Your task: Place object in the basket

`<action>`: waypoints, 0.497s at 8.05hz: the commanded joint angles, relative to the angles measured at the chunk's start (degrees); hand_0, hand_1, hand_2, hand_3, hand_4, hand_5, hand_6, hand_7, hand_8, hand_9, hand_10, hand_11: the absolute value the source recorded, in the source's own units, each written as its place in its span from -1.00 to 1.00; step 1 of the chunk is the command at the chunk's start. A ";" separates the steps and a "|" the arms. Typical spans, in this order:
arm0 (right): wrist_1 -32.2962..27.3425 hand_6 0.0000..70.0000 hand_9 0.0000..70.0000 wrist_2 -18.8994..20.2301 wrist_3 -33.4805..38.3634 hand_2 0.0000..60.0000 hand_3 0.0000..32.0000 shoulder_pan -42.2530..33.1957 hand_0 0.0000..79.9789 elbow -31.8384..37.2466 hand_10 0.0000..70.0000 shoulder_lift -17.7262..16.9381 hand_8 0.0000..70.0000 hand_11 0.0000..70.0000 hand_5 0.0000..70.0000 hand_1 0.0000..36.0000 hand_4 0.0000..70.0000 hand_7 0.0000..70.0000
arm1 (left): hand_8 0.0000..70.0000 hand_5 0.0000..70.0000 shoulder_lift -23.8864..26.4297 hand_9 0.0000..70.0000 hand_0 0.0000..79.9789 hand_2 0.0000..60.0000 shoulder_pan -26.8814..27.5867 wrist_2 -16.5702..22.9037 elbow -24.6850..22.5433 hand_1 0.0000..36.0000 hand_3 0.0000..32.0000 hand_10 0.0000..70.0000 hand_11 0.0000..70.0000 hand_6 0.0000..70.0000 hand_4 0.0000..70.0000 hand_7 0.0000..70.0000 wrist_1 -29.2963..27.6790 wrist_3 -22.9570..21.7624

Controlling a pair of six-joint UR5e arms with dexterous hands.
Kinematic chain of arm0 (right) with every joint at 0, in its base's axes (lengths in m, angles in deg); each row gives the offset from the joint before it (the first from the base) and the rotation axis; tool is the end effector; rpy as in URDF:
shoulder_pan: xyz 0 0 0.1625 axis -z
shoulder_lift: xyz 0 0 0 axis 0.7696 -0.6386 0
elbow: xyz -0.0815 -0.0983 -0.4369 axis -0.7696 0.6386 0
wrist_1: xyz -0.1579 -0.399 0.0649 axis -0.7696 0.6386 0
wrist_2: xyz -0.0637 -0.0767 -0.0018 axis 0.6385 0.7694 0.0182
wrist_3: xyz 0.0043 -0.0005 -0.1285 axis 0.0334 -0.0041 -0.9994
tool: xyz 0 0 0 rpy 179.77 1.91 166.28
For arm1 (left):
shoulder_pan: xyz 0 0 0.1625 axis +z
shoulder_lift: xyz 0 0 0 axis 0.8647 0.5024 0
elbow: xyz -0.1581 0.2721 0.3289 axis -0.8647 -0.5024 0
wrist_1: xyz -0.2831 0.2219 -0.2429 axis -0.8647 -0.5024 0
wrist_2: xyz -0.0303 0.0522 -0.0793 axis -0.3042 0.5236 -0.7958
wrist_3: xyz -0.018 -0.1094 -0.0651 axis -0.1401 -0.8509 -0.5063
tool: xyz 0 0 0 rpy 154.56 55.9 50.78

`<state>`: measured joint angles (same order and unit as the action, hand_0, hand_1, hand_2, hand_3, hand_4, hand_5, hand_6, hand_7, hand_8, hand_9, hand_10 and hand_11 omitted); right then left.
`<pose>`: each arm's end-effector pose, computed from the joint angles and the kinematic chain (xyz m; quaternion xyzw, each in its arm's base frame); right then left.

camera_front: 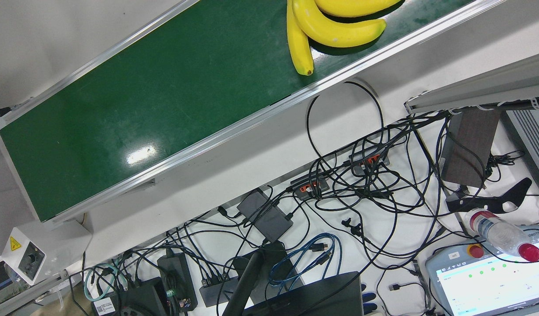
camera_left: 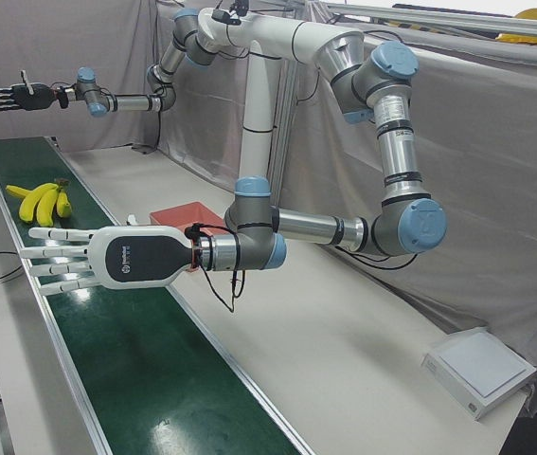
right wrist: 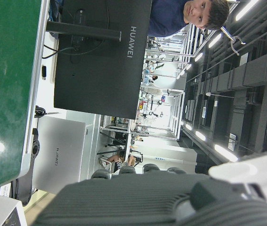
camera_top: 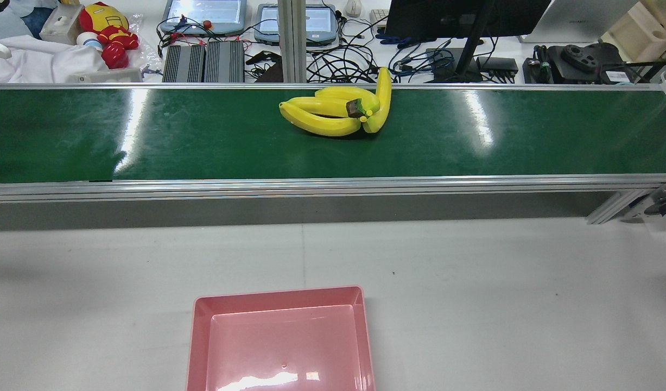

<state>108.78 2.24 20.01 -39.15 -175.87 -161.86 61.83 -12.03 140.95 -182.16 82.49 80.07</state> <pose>0.1268 -0.5491 0.6895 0.0285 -0.6832 0.7283 0.0451 0.0662 -0.6721 0.4547 0.1057 0.8056 -0.5496 0.1947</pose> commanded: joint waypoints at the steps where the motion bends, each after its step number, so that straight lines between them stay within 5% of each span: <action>1: 0.00 -1.00 -1.00 0.00 0.08 -1.00 -1.00 -0.01 -1.00 -0.04 -1.00 0.00 -1.00 -1.00 -1.00 -1.00 -1.00 -1.00 | -0.86 -0.77 2.03 -0.80 0.47 -1.00 2.60 -0.02 0.03 -0.11 -0.57 -0.93 -0.83 -1.00 -0.80 -0.93 1.17 3.31; 4: 0.00 -1.00 -1.00 0.00 0.00 -1.00 -1.00 -0.01 -1.00 -0.04 -1.00 0.00 -1.00 -1.00 -1.00 -1.00 -1.00 -1.00 | -0.87 -0.91 1.25 -0.82 0.41 -1.00 2.97 -0.11 0.38 -0.18 -0.50 -0.93 -0.84 -1.00 -0.83 -0.95 1.08 3.32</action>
<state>108.78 2.24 20.05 -39.15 -175.91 -161.86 63.56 -9.49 140.93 -182.10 83.65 83.29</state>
